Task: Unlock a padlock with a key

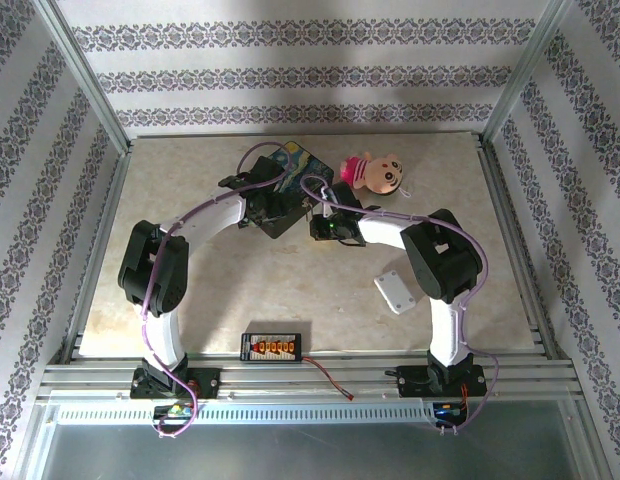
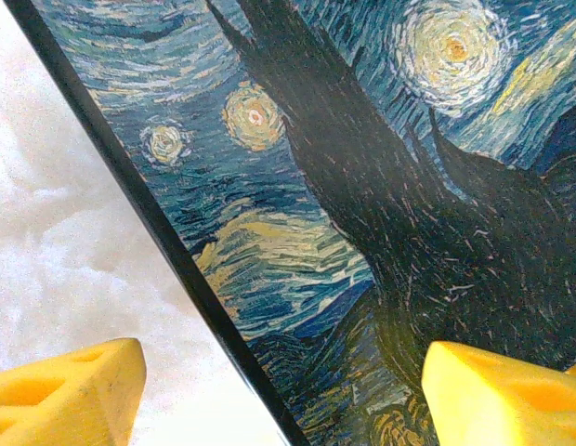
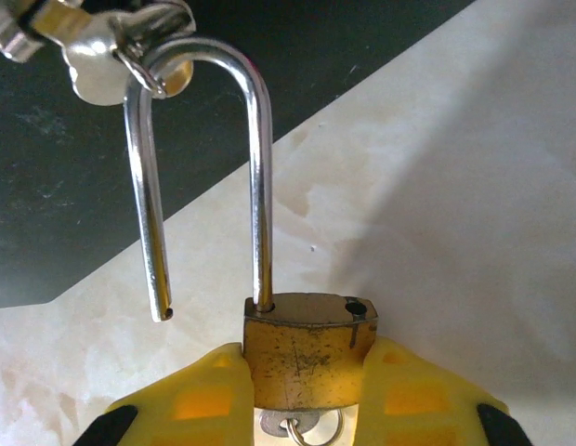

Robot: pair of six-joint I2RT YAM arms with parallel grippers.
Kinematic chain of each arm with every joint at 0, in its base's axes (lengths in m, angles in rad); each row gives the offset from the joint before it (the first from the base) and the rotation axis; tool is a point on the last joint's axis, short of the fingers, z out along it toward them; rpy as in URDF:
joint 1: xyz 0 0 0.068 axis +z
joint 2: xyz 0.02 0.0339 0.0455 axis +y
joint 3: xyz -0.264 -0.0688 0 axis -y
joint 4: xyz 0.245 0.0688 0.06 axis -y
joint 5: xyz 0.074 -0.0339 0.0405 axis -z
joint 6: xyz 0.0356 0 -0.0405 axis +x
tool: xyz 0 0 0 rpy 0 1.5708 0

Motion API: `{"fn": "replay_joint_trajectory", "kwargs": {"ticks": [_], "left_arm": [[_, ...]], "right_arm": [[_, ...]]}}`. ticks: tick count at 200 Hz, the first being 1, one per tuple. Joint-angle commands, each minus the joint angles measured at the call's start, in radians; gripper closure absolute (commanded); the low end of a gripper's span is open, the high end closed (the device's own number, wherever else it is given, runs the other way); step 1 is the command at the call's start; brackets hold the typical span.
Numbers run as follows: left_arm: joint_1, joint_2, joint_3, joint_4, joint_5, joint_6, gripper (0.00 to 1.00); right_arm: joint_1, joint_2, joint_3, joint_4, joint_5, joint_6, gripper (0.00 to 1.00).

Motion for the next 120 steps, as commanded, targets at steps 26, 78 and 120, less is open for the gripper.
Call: {"fn": "replay_joint_trajectory", "kwargs": {"ticks": [26,78,120], "left_arm": [[0.026,0.023,-0.068,-0.11,-0.001,0.011,0.22],[0.026,0.02,-0.077,-0.099,0.013,0.009,0.22],[0.026,0.019,-0.082,-0.094,0.021,0.008,0.22]], "right_arm": [[-0.012,0.032,-0.018,0.089,0.014,0.075,1.0],[-0.015,0.01,-0.012,0.091,0.031,0.089,1.0],[-0.023,-0.004,-0.02,0.111,0.006,0.177,1.0]]}}
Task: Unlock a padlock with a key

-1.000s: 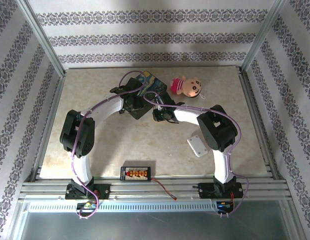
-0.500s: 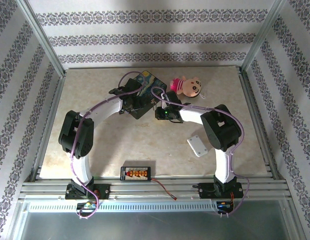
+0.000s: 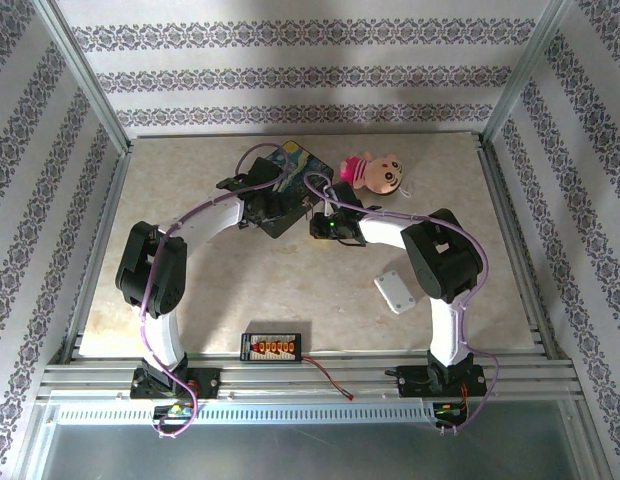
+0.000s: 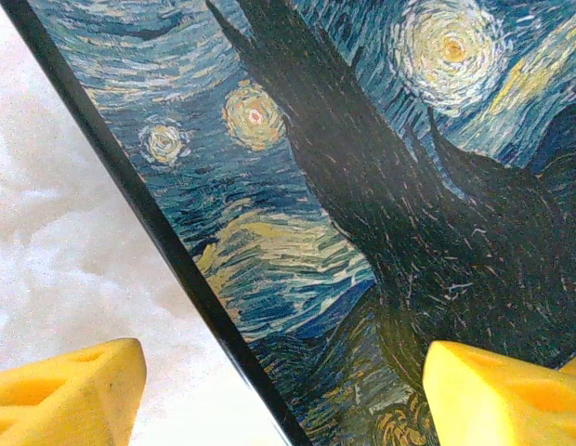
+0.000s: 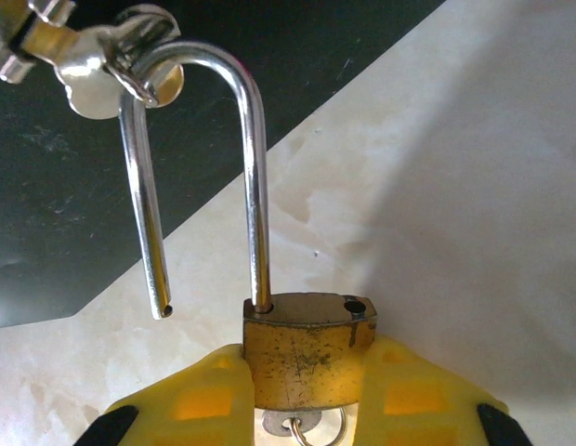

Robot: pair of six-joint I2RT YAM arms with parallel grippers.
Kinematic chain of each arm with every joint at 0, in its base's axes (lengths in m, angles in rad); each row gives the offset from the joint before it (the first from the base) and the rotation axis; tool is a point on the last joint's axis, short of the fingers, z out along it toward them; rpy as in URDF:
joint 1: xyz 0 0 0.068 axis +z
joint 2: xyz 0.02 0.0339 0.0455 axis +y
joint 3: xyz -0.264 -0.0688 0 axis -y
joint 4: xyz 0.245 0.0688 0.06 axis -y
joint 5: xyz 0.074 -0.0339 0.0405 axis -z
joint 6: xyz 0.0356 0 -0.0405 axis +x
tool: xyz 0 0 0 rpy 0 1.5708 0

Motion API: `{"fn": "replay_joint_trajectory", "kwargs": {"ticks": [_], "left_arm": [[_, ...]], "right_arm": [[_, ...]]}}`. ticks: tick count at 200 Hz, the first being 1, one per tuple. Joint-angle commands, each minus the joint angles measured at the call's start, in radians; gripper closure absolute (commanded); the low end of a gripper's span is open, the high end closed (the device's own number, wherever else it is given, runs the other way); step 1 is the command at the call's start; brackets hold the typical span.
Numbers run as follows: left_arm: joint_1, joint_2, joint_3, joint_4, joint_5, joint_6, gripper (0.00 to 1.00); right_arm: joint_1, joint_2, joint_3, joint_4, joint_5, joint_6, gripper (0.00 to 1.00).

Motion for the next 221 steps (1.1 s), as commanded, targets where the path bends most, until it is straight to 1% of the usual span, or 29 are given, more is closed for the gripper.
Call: {"fn": "replay_joint_trajectory", "kwargs": {"ticks": [1,31,76,104,145,221], "left_arm": [[0.02,0.03,-0.056,-0.132,0.001,0.011,0.22],[0.02,0.029,-0.065,-0.123,0.006,0.008,0.22],[0.02,0.037,-0.067,-0.113,0.018,0.008,0.22],[0.02,0.035,-0.073,-0.108,0.023,0.011,0.22],[0.02,0.026,-0.095,-0.093,0.04,0.015,0.22],[0.02,0.019,-0.111,-0.077,0.05,0.027,0.22]], "right_arm": [[-0.019,-0.005,-0.018,0.095,0.012,0.104,1.0],[-0.024,-0.01,-0.047,0.166,-0.021,0.208,1.0],[-0.027,-0.012,-0.062,0.21,-0.019,0.284,1.0],[-0.032,0.004,-0.077,0.271,-0.034,0.349,1.0],[-0.031,0.012,-0.086,0.314,-0.031,0.385,1.0],[-0.036,-0.001,-0.118,0.37,0.013,0.441,1.0]]}}
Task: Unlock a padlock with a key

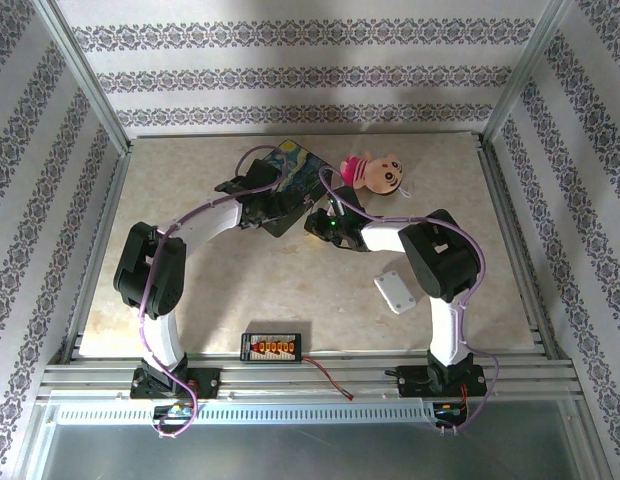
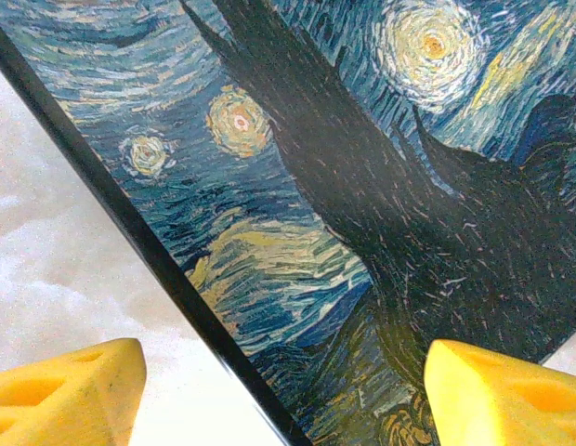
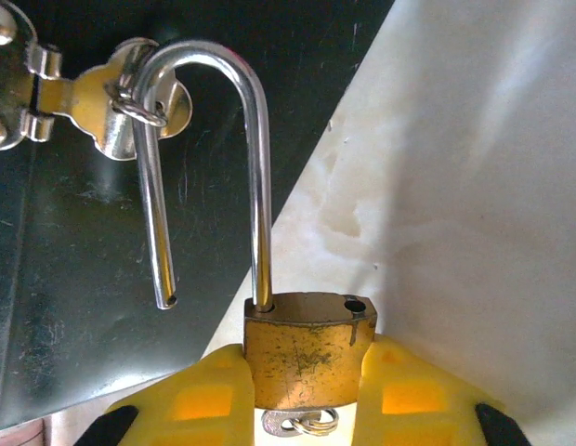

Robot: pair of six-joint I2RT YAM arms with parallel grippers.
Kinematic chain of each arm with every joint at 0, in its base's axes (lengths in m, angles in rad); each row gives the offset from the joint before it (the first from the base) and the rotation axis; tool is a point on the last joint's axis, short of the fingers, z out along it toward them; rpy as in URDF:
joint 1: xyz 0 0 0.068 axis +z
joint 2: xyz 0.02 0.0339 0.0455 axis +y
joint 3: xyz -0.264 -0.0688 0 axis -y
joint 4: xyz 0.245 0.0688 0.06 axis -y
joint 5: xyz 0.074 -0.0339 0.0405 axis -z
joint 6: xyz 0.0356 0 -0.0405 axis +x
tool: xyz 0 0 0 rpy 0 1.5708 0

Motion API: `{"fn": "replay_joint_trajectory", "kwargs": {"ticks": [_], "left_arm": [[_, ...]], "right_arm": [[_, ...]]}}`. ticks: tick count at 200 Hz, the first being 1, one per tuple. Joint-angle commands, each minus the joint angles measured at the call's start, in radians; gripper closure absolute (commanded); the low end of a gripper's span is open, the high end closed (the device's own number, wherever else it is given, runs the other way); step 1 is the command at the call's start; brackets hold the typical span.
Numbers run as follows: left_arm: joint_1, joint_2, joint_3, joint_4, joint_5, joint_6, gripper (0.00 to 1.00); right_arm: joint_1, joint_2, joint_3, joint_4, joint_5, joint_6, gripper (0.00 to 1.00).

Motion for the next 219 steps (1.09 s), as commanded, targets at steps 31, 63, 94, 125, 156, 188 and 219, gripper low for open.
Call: {"fn": "replay_joint_trajectory", "kwargs": {"ticks": [31,63,94,125,156,188,219], "left_arm": [[0.013,0.034,-0.061,-0.159,0.011,0.036,0.22],[0.014,0.034,-0.065,-0.16,0.005,0.04,0.22],[0.014,0.037,-0.066,-0.162,-0.002,0.044,0.22],[0.015,0.042,-0.064,-0.165,0.0,0.047,0.22],[0.015,0.04,-0.063,-0.165,-0.002,0.05,0.22],[0.017,0.041,-0.061,-0.168,-0.004,0.056,0.22],[0.017,0.038,-0.064,-0.176,-0.009,0.061,0.22]], "right_arm": [[-0.038,-0.013,-0.007,0.092,0.11,0.058,1.0],[-0.046,-0.01,-0.003,0.102,0.109,0.069,1.0],[-0.052,-0.008,-0.002,0.122,0.107,0.084,1.0],[-0.063,-0.009,0.0,0.146,0.112,0.099,1.0],[-0.072,0.003,0.013,0.164,0.104,0.113,1.0],[-0.075,0.026,0.041,0.173,0.101,0.12,1.0],[-0.08,0.054,0.068,0.19,0.1,0.141,1.0]]}}
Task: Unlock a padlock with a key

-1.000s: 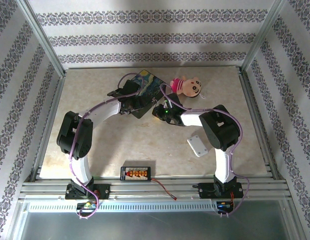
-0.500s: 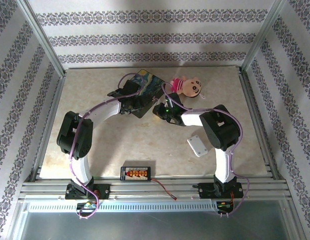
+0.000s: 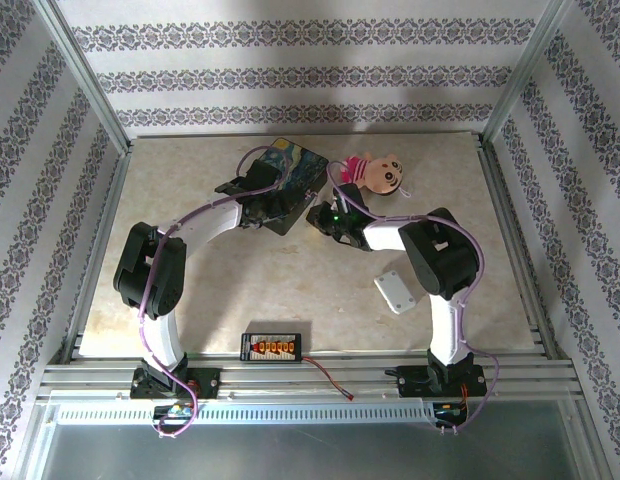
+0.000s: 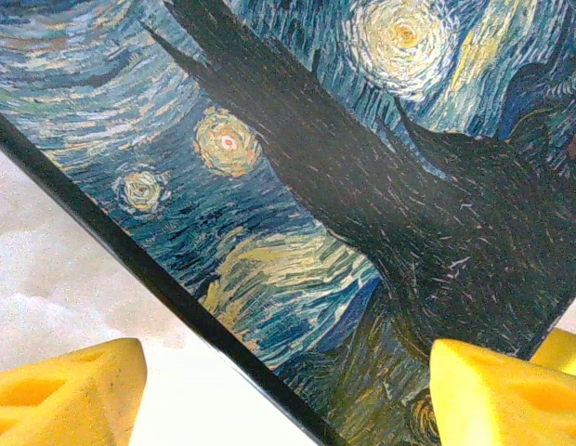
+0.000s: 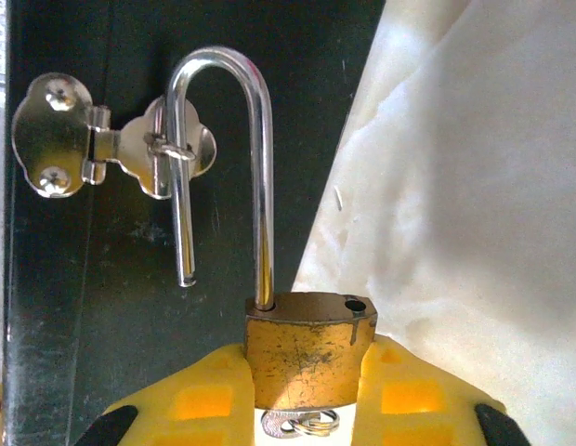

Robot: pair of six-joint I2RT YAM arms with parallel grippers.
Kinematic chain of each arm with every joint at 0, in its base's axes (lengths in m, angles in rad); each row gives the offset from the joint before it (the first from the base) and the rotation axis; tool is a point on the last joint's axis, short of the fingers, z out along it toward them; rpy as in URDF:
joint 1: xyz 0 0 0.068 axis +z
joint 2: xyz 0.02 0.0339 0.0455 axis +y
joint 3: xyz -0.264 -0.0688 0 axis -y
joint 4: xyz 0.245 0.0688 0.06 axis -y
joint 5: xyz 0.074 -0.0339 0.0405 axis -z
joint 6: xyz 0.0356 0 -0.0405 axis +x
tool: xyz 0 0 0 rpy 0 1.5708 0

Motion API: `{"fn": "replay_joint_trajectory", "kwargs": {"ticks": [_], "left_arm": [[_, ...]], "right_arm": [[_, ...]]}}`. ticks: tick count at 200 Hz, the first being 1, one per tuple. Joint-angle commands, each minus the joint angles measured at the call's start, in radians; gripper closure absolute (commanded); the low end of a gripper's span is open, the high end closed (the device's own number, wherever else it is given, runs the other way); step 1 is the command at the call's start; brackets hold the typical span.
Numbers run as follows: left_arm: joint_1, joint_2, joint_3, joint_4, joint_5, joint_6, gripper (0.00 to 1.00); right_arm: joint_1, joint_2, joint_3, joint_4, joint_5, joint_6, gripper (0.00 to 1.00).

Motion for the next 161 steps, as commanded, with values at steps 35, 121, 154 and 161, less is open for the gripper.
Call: {"fn": "replay_joint_trajectory", "kwargs": {"ticks": [35,121,154,161], "left_arm": [[0.017,0.031,-0.059,-0.21,-0.026,0.047,0.22],[0.075,-0.006,-0.103,-0.204,-0.026,0.052,0.3],[0.119,-0.062,-0.139,-0.185,-0.031,0.062,0.34],[0.127,-0.072,-0.146,-0.181,-0.03,0.067,0.37]], "right_arm": [[-0.054,0.047,0.067,0.109,0.091,0.064,1.0],[-0.059,-0.047,-0.024,0.078,0.109,-0.004,1.0],[-0.059,-0.167,-0.136,0.004,0.131,-0.086,1.0],[-0.058,-0.193,-0.156,-0.031,0.136,-0.114,1.0]]}}
